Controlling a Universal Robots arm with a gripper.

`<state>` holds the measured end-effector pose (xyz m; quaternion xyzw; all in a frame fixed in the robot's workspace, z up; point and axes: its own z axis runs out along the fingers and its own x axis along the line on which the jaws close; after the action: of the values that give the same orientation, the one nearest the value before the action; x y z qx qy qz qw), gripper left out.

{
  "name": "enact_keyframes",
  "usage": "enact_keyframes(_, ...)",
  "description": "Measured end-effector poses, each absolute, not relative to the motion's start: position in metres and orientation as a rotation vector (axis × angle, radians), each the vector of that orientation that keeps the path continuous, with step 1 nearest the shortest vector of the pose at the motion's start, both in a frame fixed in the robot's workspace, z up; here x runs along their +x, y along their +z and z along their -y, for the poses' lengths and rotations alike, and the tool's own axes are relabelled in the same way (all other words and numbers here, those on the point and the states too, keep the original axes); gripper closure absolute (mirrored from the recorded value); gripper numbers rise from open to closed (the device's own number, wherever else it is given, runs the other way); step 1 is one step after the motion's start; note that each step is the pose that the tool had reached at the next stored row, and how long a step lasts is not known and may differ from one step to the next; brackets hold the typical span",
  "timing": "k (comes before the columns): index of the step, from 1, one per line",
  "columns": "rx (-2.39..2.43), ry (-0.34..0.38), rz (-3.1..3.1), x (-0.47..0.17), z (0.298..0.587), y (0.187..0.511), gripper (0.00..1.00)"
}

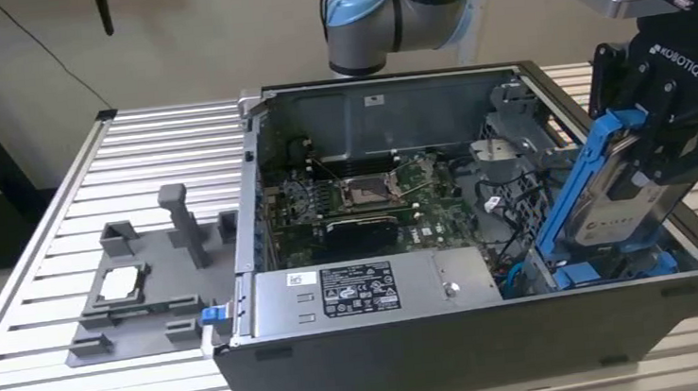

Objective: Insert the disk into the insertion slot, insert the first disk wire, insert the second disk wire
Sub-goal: 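Insert the disk into the insertion slot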

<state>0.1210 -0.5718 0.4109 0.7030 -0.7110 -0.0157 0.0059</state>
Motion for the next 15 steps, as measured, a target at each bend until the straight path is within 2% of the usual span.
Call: enact_keyframes(15,2.200,-0.049,2.225,0.121,0.573,0.389,0.67)
